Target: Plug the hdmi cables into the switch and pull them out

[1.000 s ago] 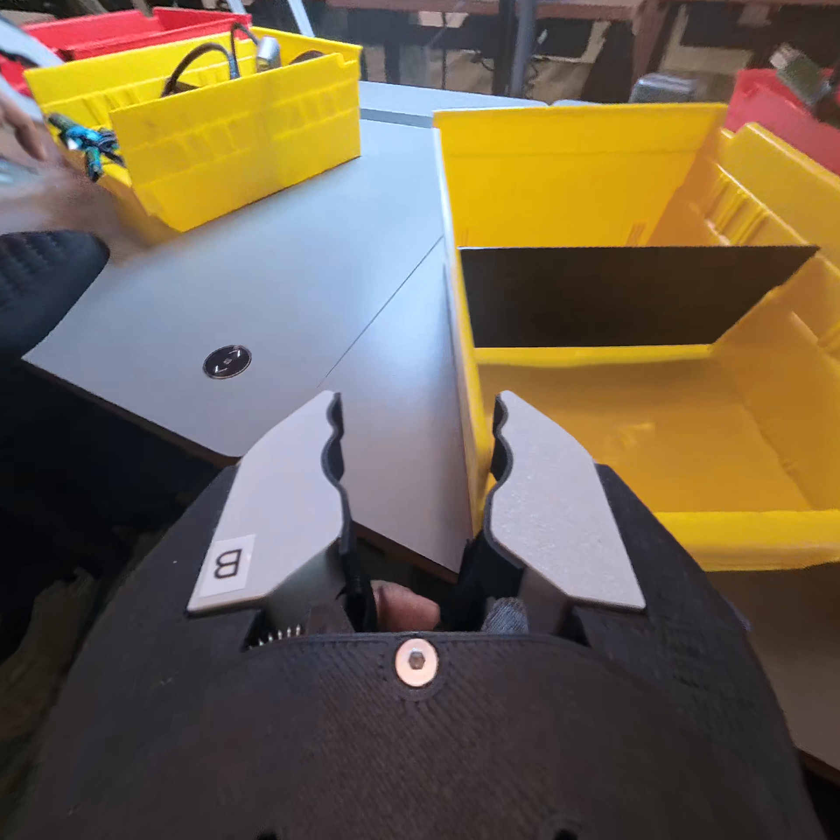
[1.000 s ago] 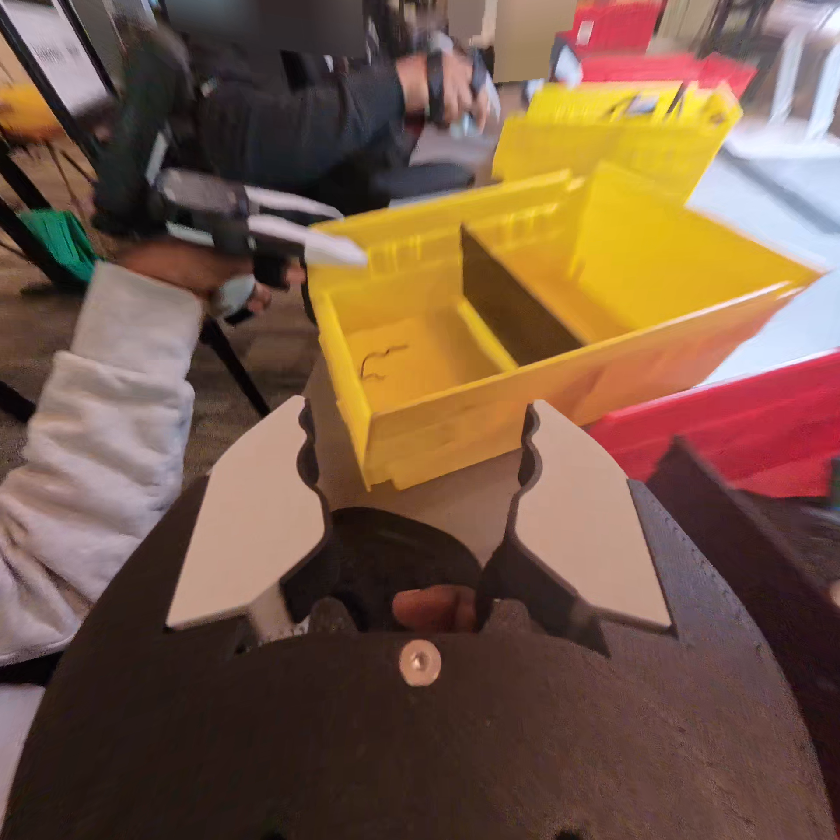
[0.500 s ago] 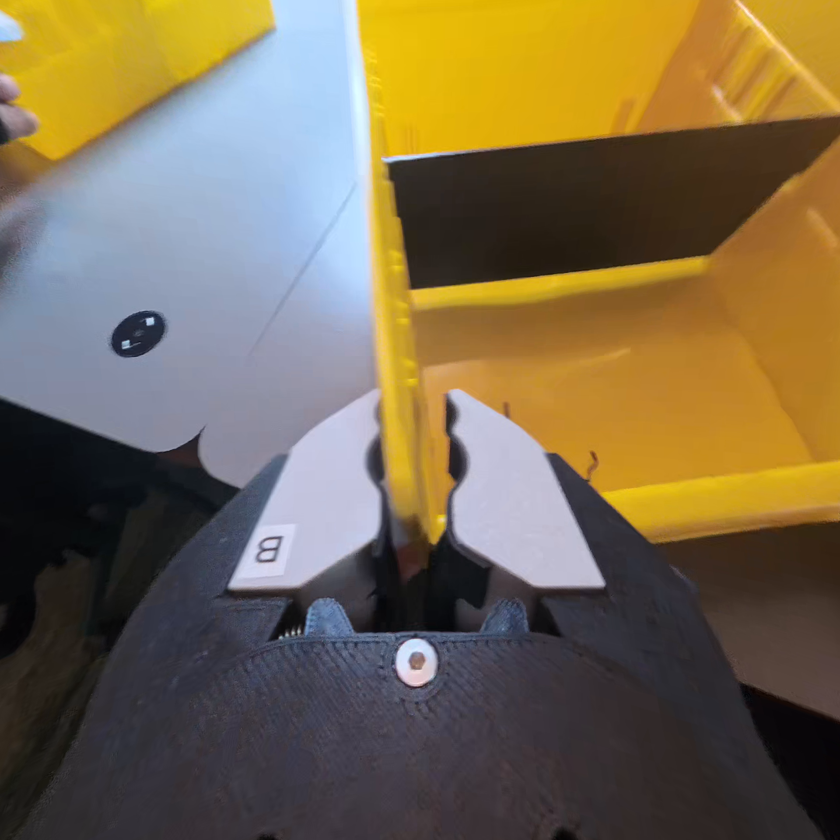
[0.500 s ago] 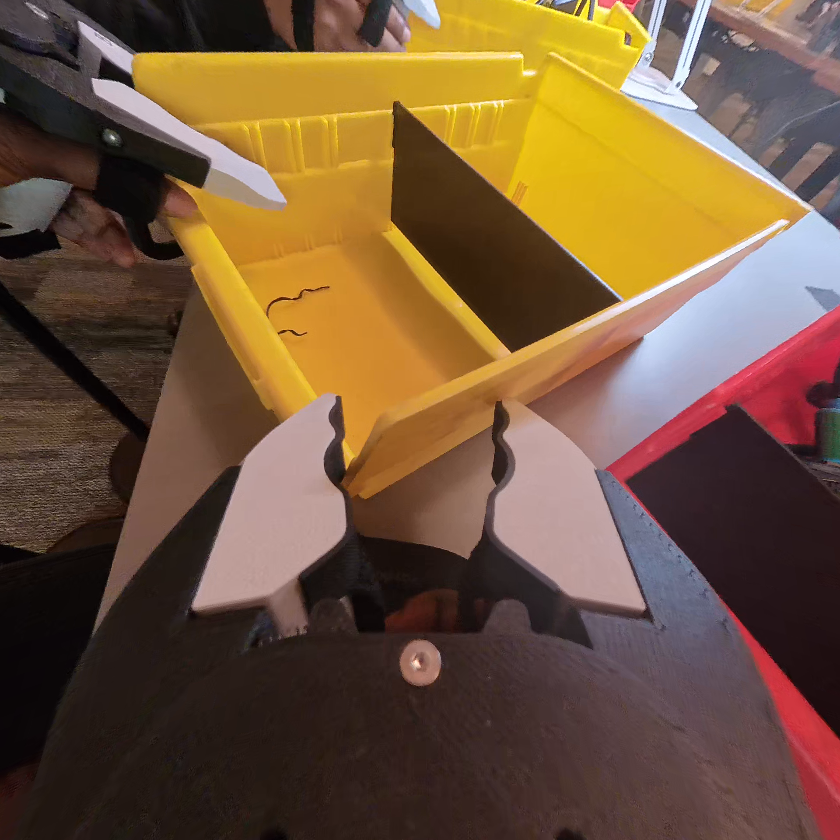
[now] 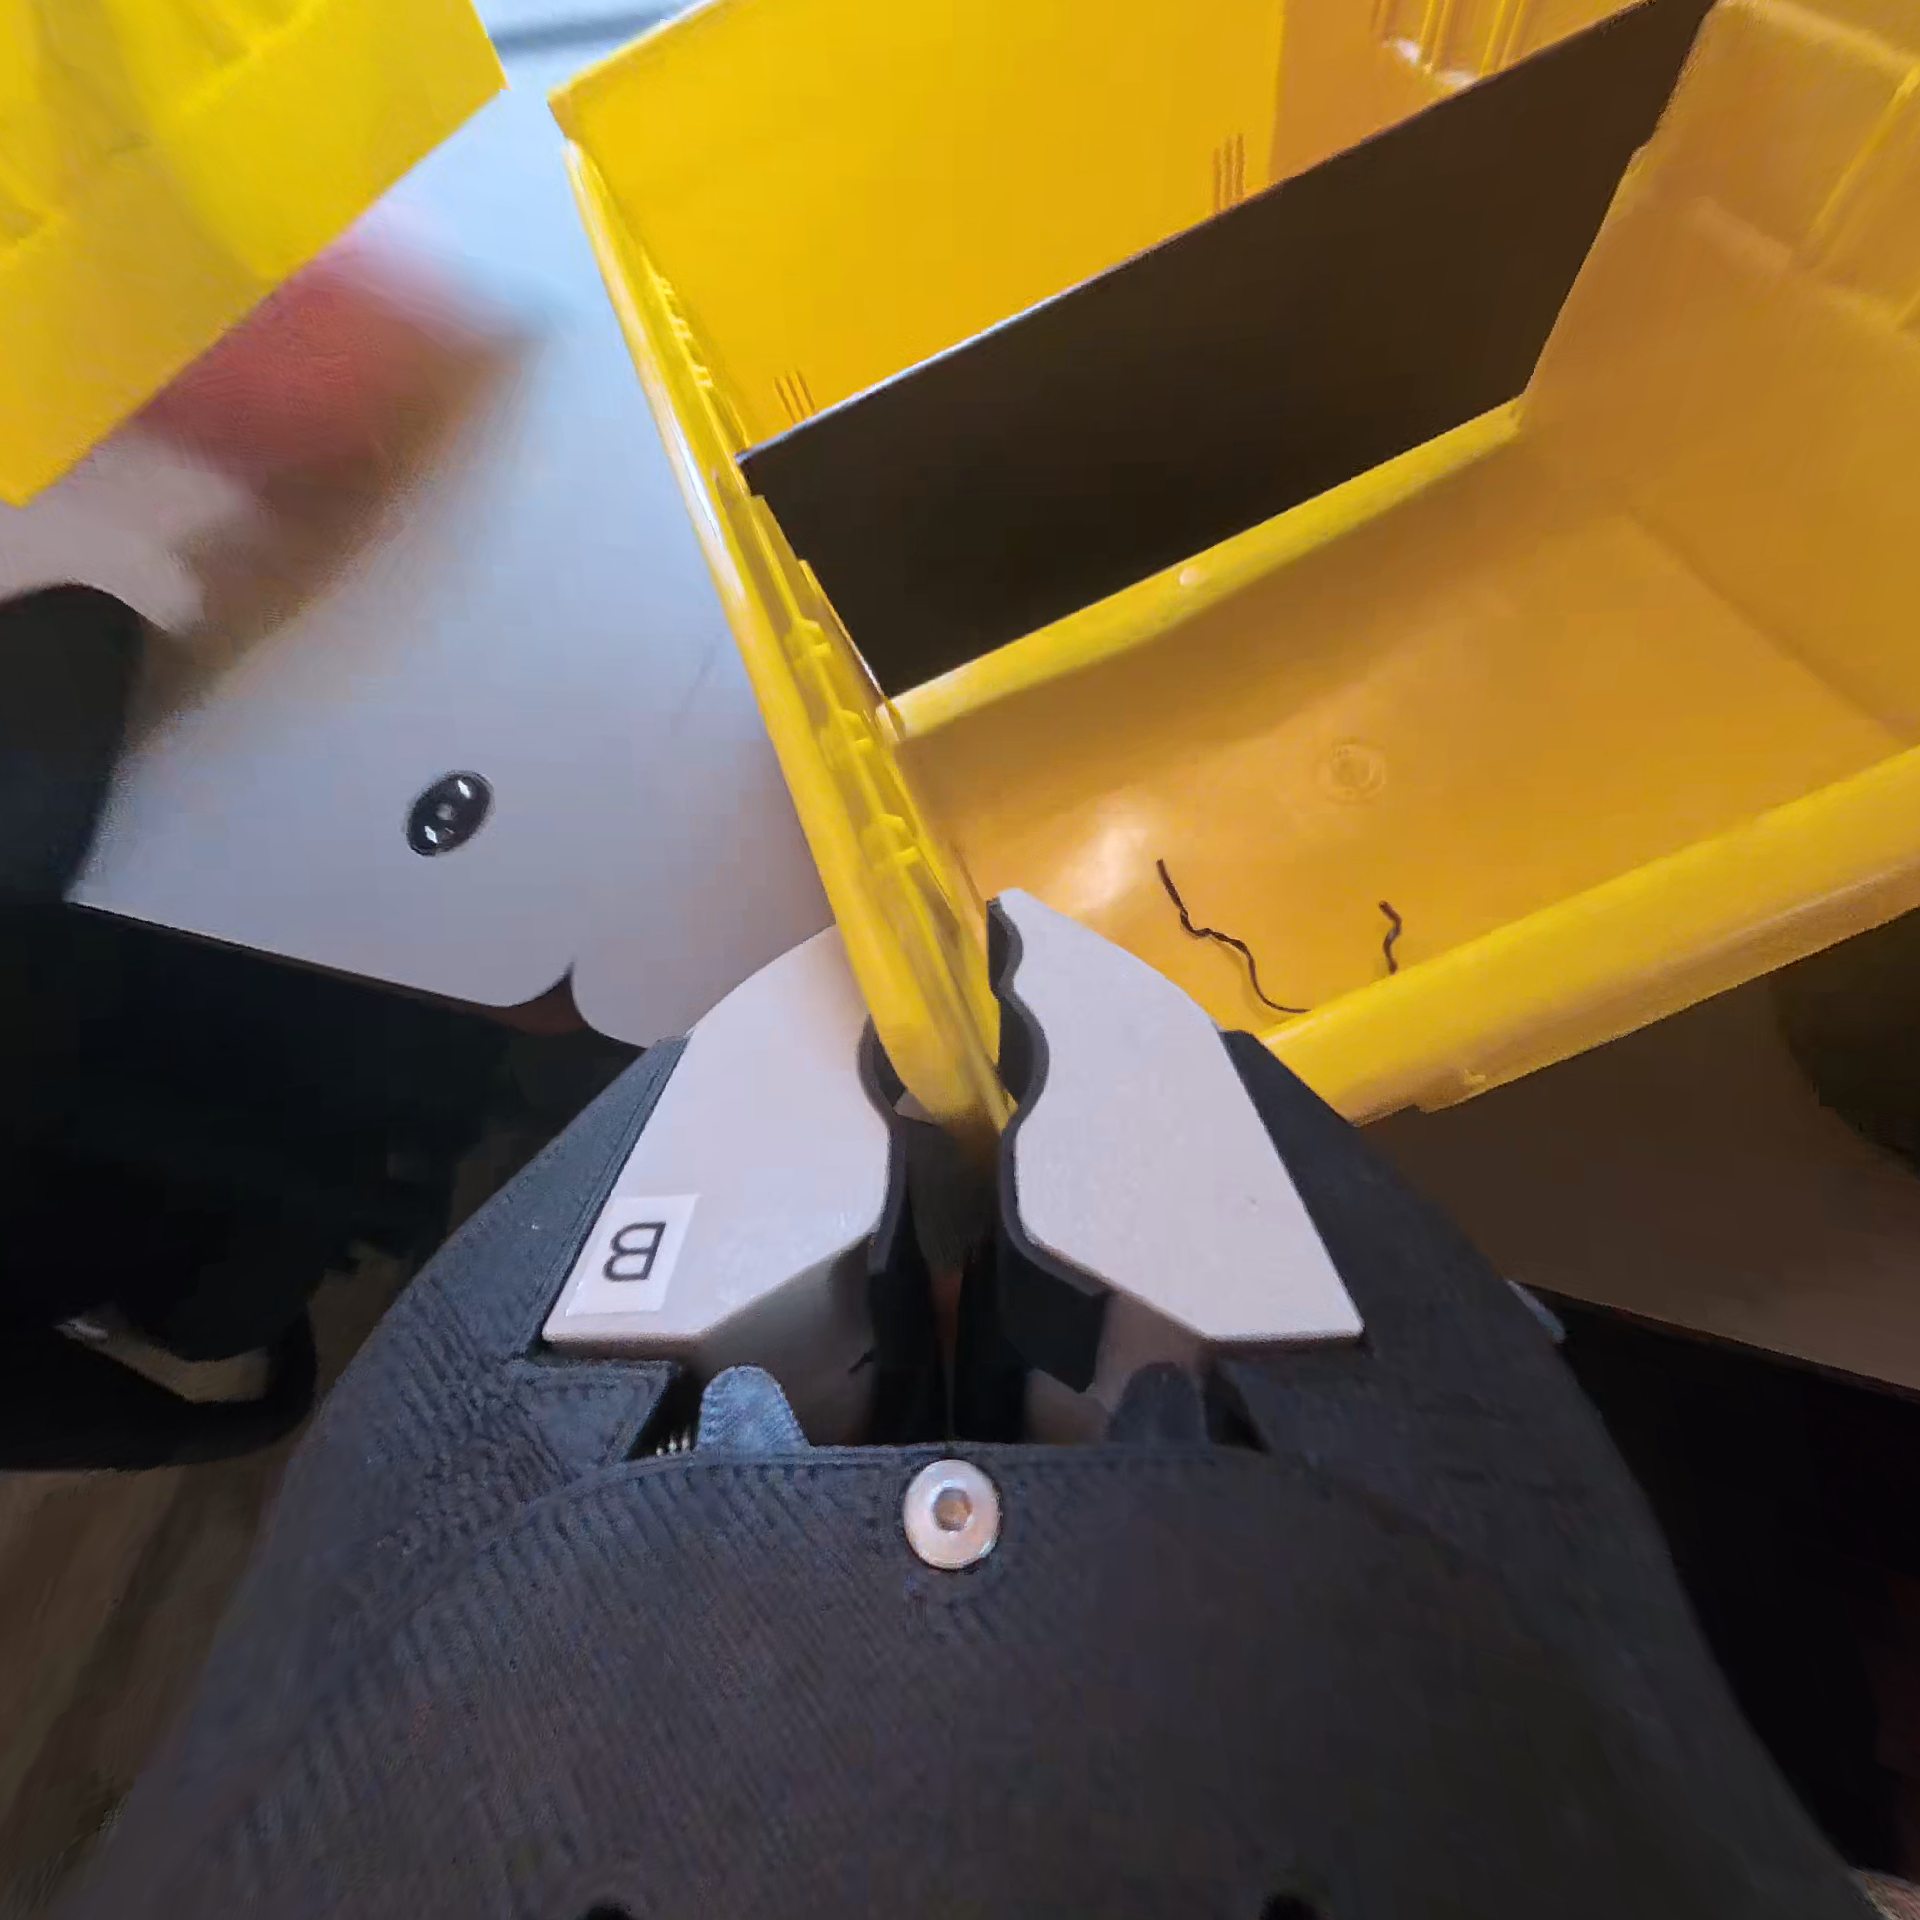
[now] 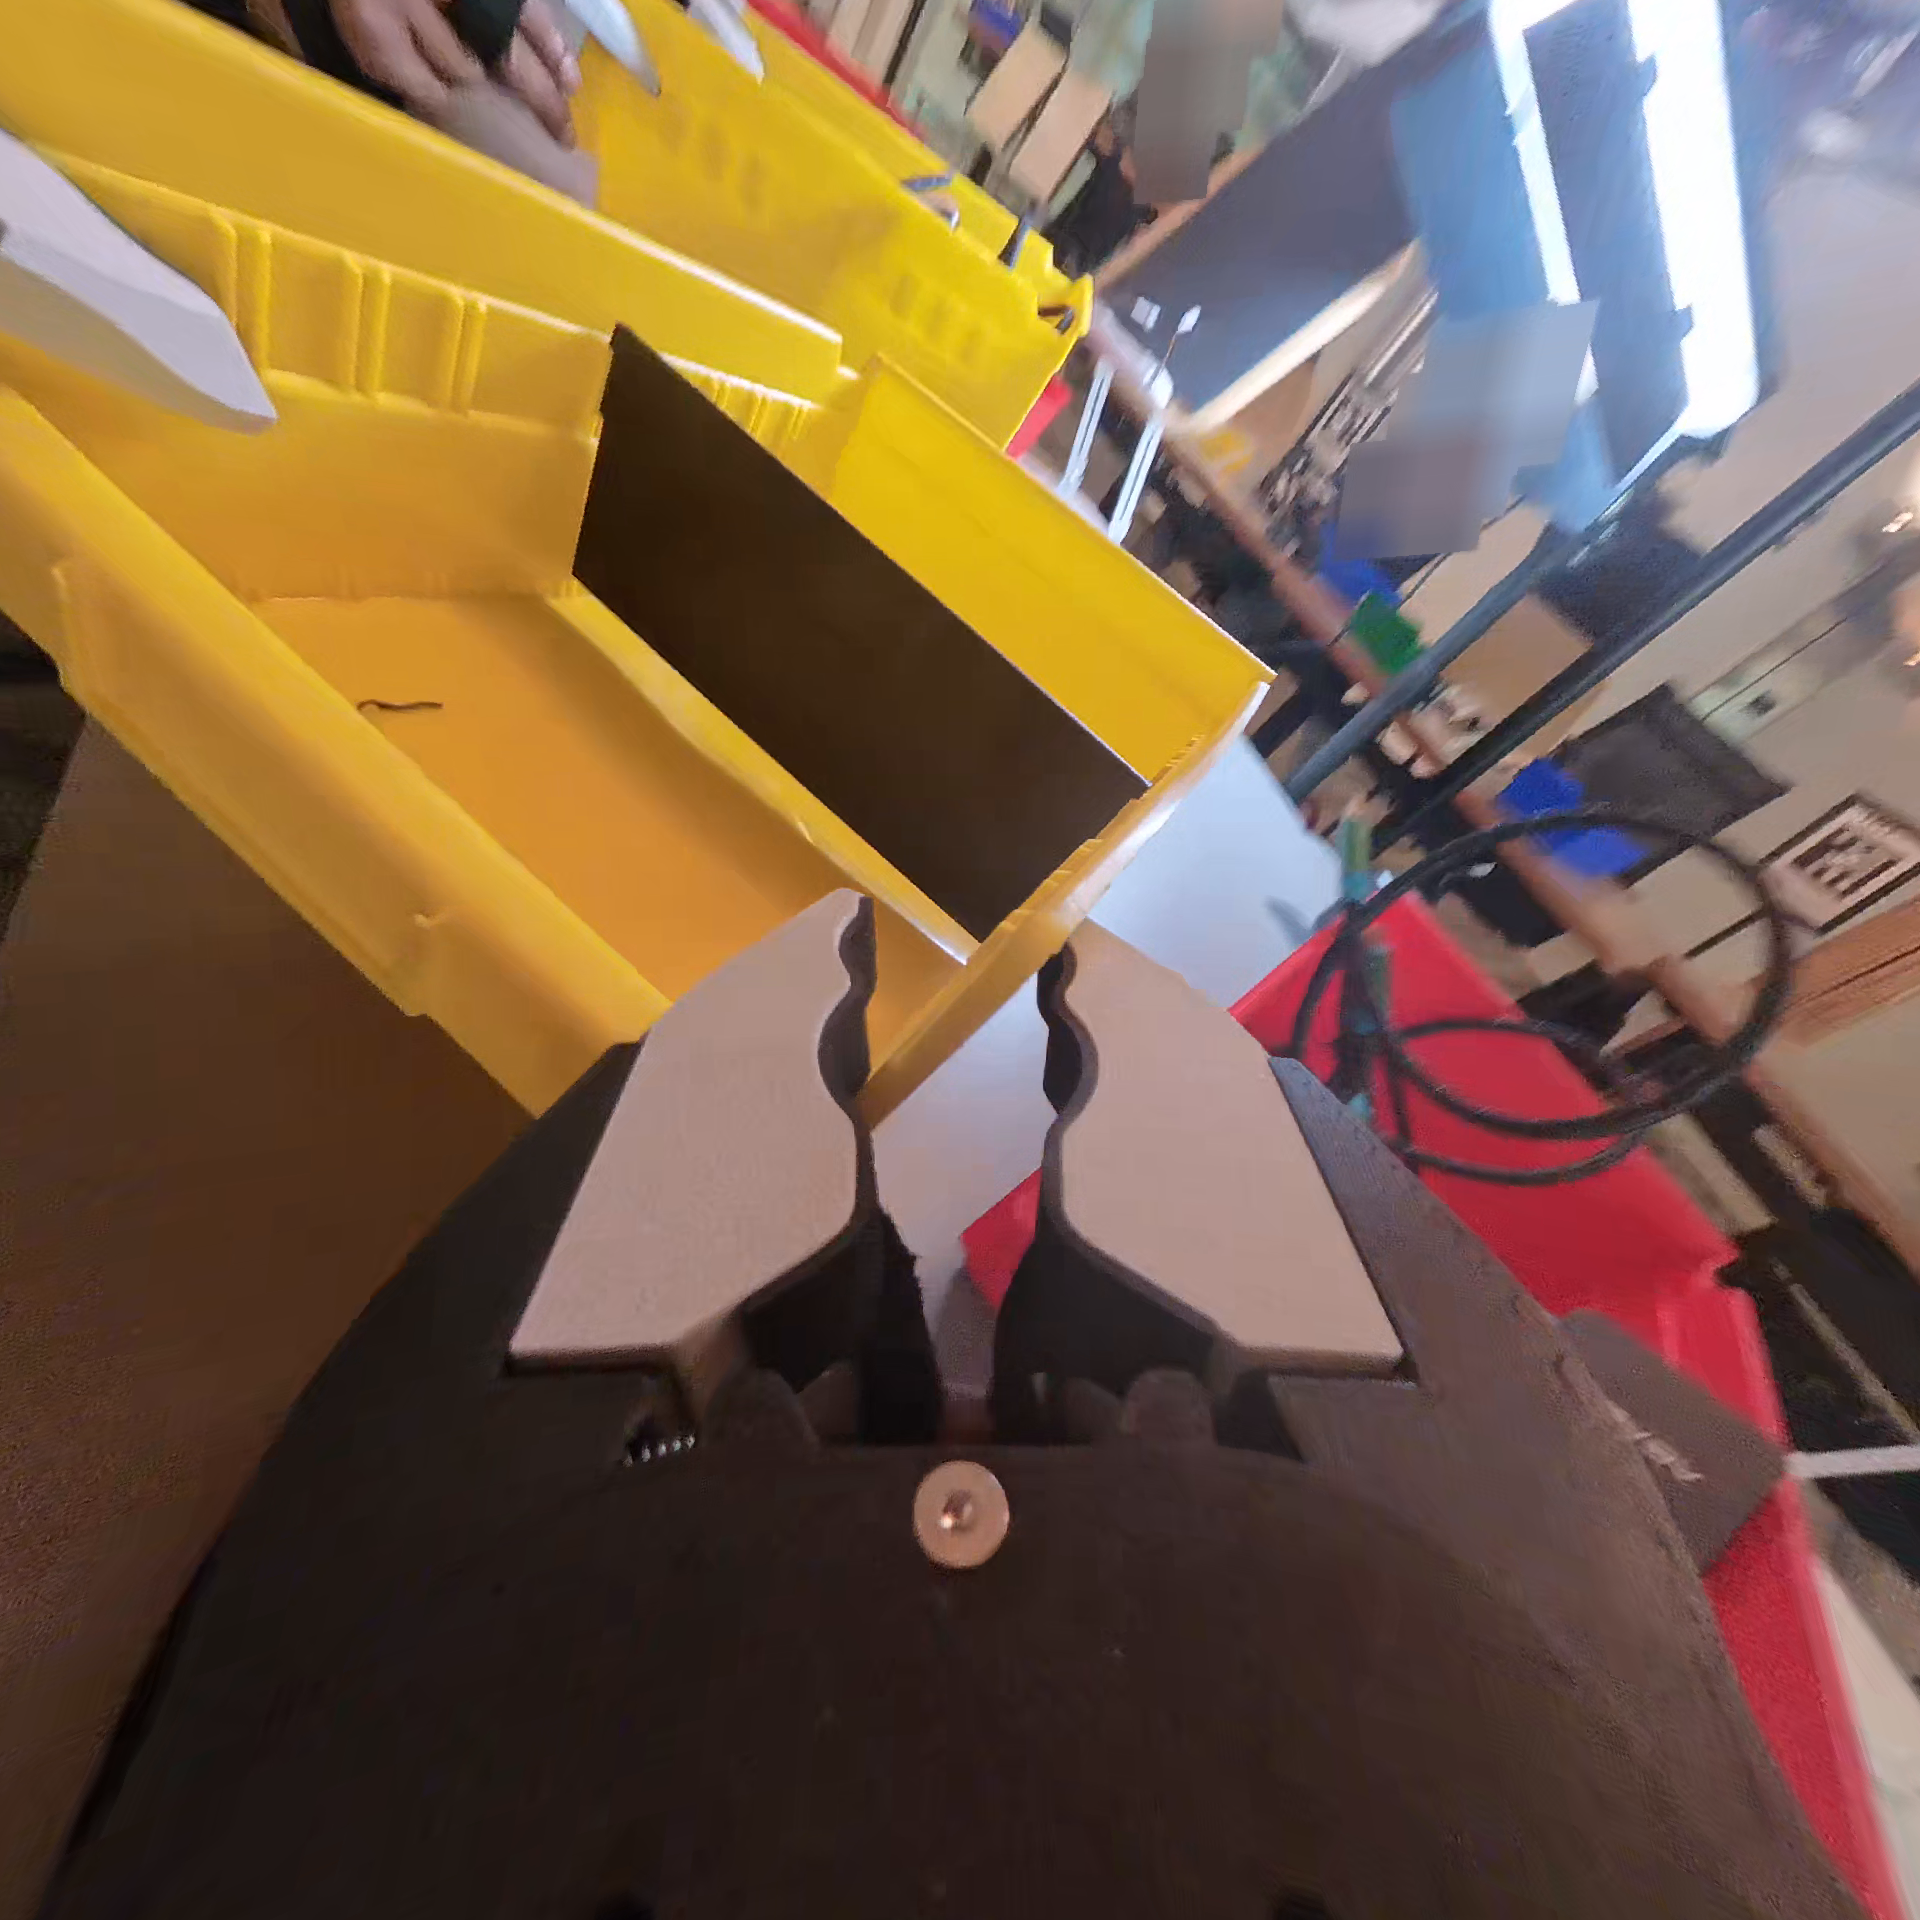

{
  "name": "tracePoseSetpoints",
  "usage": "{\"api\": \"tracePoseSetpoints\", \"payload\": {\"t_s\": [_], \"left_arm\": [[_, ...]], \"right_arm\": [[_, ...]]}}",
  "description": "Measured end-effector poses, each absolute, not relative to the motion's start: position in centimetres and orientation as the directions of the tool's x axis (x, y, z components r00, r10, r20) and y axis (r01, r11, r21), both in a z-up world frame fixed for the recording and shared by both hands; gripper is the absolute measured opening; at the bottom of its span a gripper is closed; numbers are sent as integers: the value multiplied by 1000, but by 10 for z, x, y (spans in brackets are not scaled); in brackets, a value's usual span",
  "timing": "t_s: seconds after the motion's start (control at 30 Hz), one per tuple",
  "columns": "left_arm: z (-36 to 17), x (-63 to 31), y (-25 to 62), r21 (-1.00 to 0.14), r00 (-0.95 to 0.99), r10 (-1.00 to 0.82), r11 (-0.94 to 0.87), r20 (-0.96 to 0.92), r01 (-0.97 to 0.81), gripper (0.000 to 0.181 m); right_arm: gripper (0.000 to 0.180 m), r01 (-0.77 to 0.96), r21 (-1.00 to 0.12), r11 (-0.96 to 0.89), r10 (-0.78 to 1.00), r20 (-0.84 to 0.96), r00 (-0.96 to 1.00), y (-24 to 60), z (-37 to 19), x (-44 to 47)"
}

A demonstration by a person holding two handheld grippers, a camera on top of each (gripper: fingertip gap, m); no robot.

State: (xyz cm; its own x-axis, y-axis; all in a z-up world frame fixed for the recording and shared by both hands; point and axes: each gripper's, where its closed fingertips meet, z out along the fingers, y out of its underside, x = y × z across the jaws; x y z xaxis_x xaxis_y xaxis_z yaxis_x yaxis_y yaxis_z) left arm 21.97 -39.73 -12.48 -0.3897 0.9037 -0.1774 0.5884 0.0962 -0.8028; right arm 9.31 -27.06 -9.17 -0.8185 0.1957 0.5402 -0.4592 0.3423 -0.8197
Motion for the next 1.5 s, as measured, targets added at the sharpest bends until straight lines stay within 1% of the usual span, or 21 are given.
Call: {"api": "tracePoseSetpoints", "payload": {"t_s": [0.03,0.17,0.27,0.33,0.4,0.53,0.6,0.67,0.77,0.97,1.03,1.1,1.2,1.27,1.37,1.43,1.5], "left_arm": [[-114,221,-395,-824,-395,898,69,-194,562,11],[-64,223,-381,-906,-450,858,-39,-247,422,12],[-38,213,-363,-925,-457,841,-122,-289,359,11],[-26,194,-344,-930,-405,861,-184,-308,317,12],[-17,170,-317,-931,-317,891,-244,-325,270,14],[-14,121,-252,-889,-160,889,-382,-428,253,17],[-14,100,-212,-871,-73,882,-442,-465,212,19],[-16,80,-168,-870,18,882,-467,-470,158,21],[-32,48,-106,-861,136,868,-494,-478,125,21],[-82,-12,17,-829,389,791,-549,-473,109,23],[-103,-31,47,-810,463,757,-572,-461,129,23],[-123,-48,65,-786,509,738,-593,-443,174,23],[-144,-59,77,-753,536,722,-621,-438,220,24],[-151,-64,79,-769,537,733,-599,-417,221,24],[-153,-65,79,-779,530,748,-582,-400,234,25],[-161,-63,77,-766,530,755,-582,-385,273,27],[-165,-60,76,-751,536,750,-594,-388,288,28]], "right_arm": [[29,-485,-818,311,210,556,-804,-269,-78,94],[28,-624,-748,227,303,663,-684,-254,-27,96],[27,-684,-697,214,368,706,-605,-230,5,93],[27,-706,-667,238,413,728,-548,-205,19,83],[27,-701,-660,271,453,730,-512,-173,26,68],[27,-666,-650,365,516,737,-437,-96,30,44],[27,-635,-652,414,550,735,-396,-51,29,34],[27,-595,-663,454,582,726,-366,-5,24,25],[27,-520,-667,534,610,730,-309,63,7,12],[29,-309,-705,638,656,708,-261,189,-49,-19],[29,-231,-734,638,679,678,-281,219,-71,-32],[30,-151,-744,651,683,661,-312,239,-95,-50],[29,-45,-723,689,669,659,-343,255,-124,-68],[29,-32,-703,711,654,677,-337,257,-128,-71],[30,-18,-706,708,659,669,-345,257,-132,-73],[30,18,-725,688,669,625,-403,256,-141,-73],[31,35,-778,627,693,537,-481,252,-146,-72]]}}
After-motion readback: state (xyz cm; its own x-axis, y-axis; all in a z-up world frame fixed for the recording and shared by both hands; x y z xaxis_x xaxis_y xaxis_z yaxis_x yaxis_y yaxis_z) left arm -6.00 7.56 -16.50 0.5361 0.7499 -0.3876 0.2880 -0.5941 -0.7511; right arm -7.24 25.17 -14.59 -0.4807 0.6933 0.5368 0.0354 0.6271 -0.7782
